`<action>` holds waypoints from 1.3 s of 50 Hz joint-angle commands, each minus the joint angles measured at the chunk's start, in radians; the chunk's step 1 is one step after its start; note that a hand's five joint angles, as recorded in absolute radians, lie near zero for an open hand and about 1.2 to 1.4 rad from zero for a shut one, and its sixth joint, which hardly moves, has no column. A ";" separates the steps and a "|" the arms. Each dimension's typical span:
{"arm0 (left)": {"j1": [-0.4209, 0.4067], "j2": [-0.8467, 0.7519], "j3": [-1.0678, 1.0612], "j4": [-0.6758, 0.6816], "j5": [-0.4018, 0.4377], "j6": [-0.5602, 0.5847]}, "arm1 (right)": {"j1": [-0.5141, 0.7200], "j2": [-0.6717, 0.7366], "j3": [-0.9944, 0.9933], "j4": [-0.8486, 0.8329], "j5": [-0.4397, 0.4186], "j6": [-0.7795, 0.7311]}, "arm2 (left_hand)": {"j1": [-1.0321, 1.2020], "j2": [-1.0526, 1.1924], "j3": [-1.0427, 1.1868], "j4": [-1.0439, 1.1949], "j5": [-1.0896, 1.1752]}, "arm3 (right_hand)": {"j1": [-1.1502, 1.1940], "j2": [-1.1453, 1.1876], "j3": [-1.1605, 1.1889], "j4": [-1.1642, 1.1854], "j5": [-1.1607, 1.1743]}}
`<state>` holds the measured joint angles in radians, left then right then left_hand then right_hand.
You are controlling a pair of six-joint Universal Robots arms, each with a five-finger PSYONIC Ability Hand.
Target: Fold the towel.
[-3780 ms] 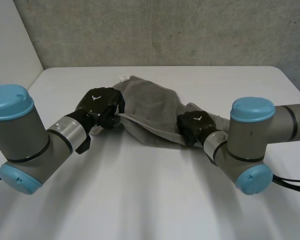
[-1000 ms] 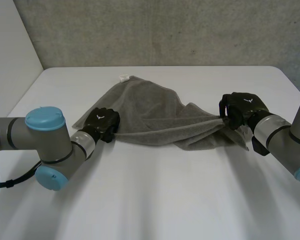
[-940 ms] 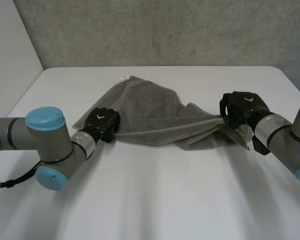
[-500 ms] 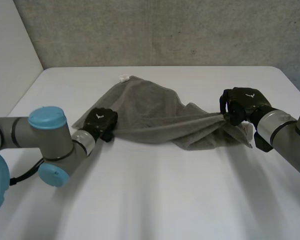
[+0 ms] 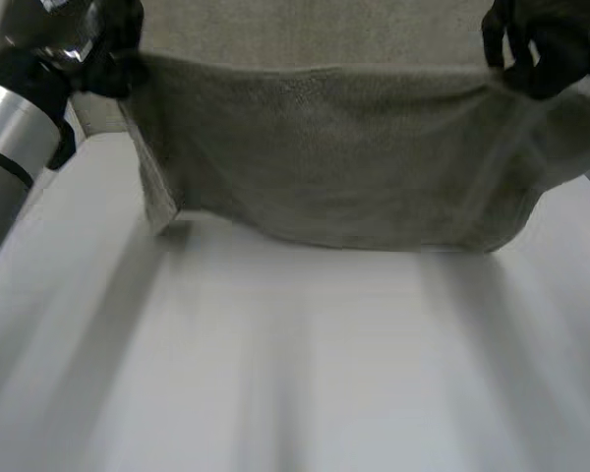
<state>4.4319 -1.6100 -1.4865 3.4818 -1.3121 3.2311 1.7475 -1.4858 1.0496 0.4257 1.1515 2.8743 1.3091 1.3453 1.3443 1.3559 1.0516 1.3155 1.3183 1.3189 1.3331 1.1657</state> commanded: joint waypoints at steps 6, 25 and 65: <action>0.081 -0.184 0.047 -0.036 0.004 -0.021 | 0.018 0.163 -0.089 0.168 0.077 -0.278 | 0.087 0.051 0.052 0.040 0.170 | 0.081 0.078 0.077 0.063 0.056; -0.022 -0.666 0.920 -0.125 -0.010 0.214 | 0.214 0.618 -0.766 -0.294 0.432 -0.336 | 0.087 0.051 0.052 0.040 0.170 | 0.081 0.078 0.077 0.063 0.056; 0.024 -0.289 -0.020 0.014 0.014 0.213 | 0.448 0.836 -0.127 -0.420 0.309 0.032 | 0.087 0.051 0.052 0.040 0.170 | -1.128 -1.131 -1.131 -1.145 -1.153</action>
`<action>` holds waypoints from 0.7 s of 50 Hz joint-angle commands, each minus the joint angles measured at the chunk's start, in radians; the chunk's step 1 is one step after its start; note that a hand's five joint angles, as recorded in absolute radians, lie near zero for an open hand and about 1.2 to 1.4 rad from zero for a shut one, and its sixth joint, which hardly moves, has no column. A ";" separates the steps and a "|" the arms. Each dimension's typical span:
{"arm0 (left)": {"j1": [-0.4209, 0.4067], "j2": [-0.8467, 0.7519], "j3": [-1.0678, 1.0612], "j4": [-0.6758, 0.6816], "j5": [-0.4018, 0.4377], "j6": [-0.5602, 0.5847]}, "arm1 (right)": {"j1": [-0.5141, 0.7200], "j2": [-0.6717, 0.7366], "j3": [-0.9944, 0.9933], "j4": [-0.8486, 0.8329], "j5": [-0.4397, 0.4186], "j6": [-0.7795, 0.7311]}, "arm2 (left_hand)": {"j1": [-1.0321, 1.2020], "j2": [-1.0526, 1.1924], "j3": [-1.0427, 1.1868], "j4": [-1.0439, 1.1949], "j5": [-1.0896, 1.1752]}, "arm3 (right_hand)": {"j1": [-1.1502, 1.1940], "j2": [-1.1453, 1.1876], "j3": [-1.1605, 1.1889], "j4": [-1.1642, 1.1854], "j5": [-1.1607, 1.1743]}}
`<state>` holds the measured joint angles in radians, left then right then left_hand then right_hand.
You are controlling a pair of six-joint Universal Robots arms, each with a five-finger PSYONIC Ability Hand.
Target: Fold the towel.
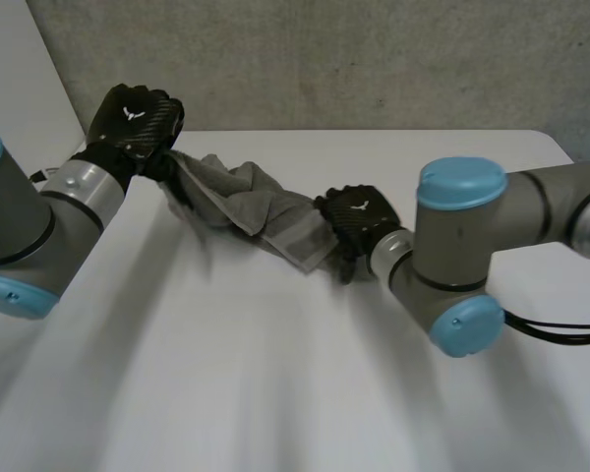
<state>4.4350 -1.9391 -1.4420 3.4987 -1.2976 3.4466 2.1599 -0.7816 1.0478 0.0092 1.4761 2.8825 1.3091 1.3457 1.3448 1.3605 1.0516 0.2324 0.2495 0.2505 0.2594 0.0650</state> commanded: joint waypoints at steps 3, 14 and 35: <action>0.030 0.058 -0.090 -0.003 0.000 -0.004 | 0.041 0.195 -0.190 0.000 -0.013 0.028 | 0.087 0.051 0.051 0.036 0.170 | -0.021 -0.038 -0.039 -0.048 -0.028; 0.049 0.092 -0.121 0.000 -0.002 -0.009 | 0.046 0.352 -0.391 0.006 0.032 0.028 | 0.087 0.051 0.051 0.036 0.170 | 0.275 0.258 0.257 0.248 0.268; 0.050 0.091 -0.118 0.013 -0.002 -0.049 | 0.064 0.369 -0.420 0.015 0.029 0.032 | 0.087 0.051 0.051 0.036 0.170 | 0.484 0.467 0.466 0.457 0.477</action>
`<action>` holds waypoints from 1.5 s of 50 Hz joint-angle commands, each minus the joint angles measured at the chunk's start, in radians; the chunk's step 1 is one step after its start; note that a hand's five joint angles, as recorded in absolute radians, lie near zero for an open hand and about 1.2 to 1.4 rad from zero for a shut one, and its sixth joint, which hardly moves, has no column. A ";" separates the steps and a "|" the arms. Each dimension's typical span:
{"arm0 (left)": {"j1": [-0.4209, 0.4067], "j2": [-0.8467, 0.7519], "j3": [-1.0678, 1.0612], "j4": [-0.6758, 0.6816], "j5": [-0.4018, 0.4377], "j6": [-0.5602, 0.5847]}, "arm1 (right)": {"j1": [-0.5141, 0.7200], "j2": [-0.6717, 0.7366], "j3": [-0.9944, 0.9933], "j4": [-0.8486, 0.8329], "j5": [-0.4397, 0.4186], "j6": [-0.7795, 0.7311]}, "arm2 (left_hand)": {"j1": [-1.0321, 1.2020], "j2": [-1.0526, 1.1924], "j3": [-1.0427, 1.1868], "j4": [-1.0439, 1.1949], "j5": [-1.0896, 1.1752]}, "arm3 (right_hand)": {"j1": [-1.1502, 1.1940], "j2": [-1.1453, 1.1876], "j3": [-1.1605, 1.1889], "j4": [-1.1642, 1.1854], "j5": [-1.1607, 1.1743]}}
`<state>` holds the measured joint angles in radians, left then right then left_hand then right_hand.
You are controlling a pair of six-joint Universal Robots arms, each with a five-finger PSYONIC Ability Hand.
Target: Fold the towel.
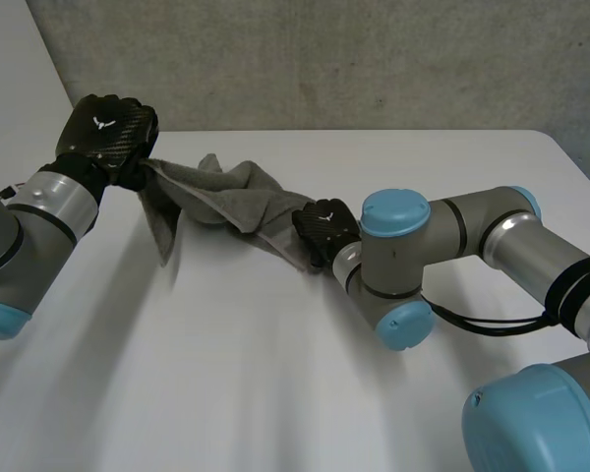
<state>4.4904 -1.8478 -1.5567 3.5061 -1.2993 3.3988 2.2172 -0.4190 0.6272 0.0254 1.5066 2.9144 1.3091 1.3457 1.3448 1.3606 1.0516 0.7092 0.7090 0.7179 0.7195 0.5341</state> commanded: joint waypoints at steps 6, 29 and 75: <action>-0.008 -0.004 -0.005 0.008 0.000 -0.001 | 0.010 0.019 -0.020 -0.001 0.001 0.002 | 0.087 0.051 0.051 0.036 0.170 | 0.022 0.022 0.013 0.011 0.022; 0.035 -0.007 0.032 0.008 -0.006 -0.003 | -0.094 -0.420 -0.034 0.107 -0.069 0.301 | 0.087 0.051 0.051 0.036 0.170 | 0.687 0.687 0.678 0.677 0.688; 0.009 -0.352 0.608 -0.136 -0.006 0.045 | -0.292 -0.476 -0.019 0.110 -0.103 -0.107 | 0.087 0.051 0.051 0.036 0.170 | 0.687 0.687 0.678 0.677 0.688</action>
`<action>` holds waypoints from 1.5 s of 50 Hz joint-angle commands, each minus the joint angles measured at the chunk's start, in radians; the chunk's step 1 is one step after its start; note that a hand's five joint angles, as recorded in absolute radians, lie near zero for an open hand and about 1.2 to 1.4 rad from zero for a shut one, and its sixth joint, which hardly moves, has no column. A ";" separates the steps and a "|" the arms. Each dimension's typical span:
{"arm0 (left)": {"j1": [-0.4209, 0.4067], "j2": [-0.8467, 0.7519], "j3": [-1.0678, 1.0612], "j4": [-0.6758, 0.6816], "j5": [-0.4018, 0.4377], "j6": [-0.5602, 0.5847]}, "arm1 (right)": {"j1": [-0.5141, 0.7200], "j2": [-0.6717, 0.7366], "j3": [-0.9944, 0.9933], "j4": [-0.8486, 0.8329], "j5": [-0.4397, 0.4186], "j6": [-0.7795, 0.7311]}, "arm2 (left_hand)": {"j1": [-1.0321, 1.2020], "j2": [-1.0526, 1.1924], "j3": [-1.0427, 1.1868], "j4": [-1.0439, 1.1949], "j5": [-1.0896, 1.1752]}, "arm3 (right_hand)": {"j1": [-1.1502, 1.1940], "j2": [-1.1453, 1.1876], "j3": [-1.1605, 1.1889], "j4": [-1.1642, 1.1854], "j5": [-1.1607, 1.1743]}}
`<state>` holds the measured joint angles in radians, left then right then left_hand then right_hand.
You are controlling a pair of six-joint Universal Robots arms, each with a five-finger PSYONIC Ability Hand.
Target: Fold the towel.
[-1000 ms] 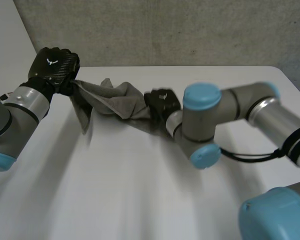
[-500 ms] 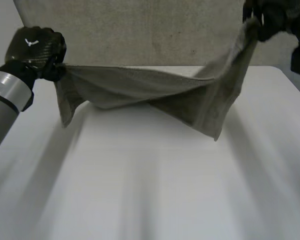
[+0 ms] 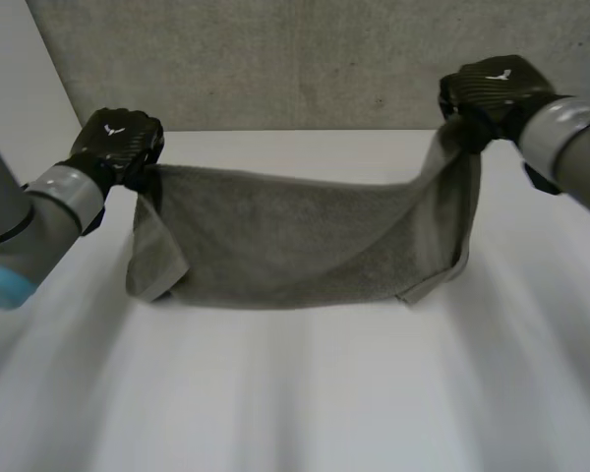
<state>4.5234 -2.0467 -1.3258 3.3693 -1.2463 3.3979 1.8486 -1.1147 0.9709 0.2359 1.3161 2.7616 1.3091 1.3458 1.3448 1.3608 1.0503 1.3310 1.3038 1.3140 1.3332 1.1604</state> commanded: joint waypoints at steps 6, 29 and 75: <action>-0.053 -0.148 0.665 0.016 -0.156 0.011 | 0.077 0.240 -0.615 -0.167 0.144 0.145 | 0.087 0.050 0.051 0.035 0.171 | 0.065 0.092 0.082 0.063 0.061; -0.027 -0.066 0.089 0.231 -0.076 -0.098 | 0.061 -0.037 0.130 -0.360 -0.064 0.205 | 0.087 0.050 0.051 0.035 0.171 | 0.065 0.092 0.082 0.063 0.061; -0.006 -0.217 -0.182 0.341 -0.101 0.221 | -0.173 -0.042 0.549 -0.478 0.054 0.234 | -0.652 -0.689 -0.688 -0.704 -0.568 | 0.065 0.092 0.082 0.063 0.061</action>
<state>4.5164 -2.2655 -1.5112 3.7346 -1.3482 3.6188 1.6868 -1.1620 1.5150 -0.2182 1.3177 3.0042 0.6704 0.6893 0.6971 0.6926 0.4845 1.3316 1.3038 1.3140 1.3335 1.1604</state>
